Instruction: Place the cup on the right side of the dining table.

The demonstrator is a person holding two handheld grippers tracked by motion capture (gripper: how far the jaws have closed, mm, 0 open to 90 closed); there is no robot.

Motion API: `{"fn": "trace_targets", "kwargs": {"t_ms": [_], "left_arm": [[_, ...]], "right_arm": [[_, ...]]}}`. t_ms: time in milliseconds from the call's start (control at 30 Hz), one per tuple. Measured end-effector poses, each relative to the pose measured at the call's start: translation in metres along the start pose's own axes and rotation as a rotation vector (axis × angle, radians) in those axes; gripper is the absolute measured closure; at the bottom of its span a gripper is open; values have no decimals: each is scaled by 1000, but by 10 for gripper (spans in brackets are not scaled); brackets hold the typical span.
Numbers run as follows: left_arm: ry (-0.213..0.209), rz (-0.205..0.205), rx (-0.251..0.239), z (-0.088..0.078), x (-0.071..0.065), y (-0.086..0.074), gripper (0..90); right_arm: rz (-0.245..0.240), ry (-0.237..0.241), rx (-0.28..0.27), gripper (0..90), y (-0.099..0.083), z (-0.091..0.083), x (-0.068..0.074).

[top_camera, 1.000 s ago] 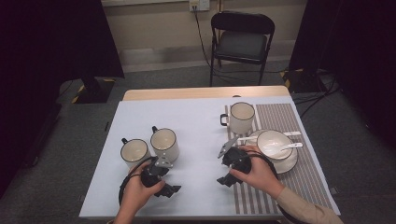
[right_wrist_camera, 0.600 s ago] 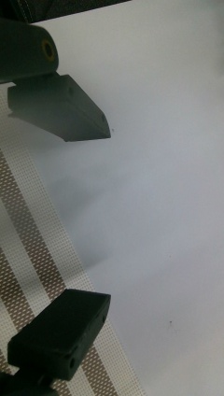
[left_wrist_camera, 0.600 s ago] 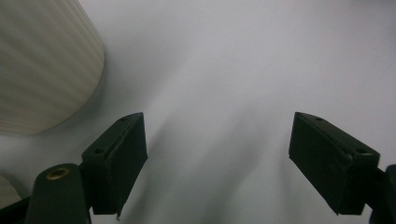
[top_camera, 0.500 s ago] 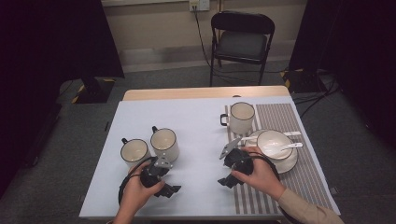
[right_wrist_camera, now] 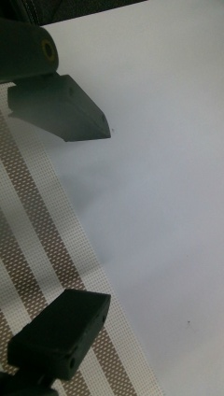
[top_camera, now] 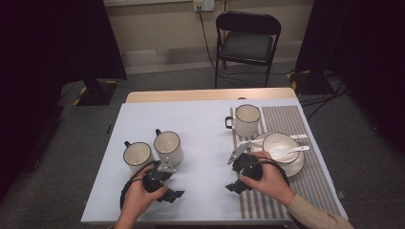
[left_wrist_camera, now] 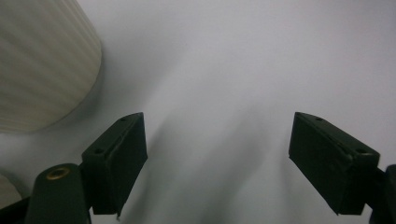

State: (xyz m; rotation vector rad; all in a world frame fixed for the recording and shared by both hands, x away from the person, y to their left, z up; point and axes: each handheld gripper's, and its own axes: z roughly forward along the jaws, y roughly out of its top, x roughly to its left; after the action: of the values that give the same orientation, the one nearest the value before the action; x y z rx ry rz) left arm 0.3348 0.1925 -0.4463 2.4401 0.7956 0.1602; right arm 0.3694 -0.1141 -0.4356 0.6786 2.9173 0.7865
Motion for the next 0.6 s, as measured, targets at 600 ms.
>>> {"fn": "trace_targets", "kwargs": {"t_ms": [600], "left_arm": [[-8,12,-3,-1,5,0,190]], "right_arm": [[42,-1,2,162,-16,-7,-2]]}}
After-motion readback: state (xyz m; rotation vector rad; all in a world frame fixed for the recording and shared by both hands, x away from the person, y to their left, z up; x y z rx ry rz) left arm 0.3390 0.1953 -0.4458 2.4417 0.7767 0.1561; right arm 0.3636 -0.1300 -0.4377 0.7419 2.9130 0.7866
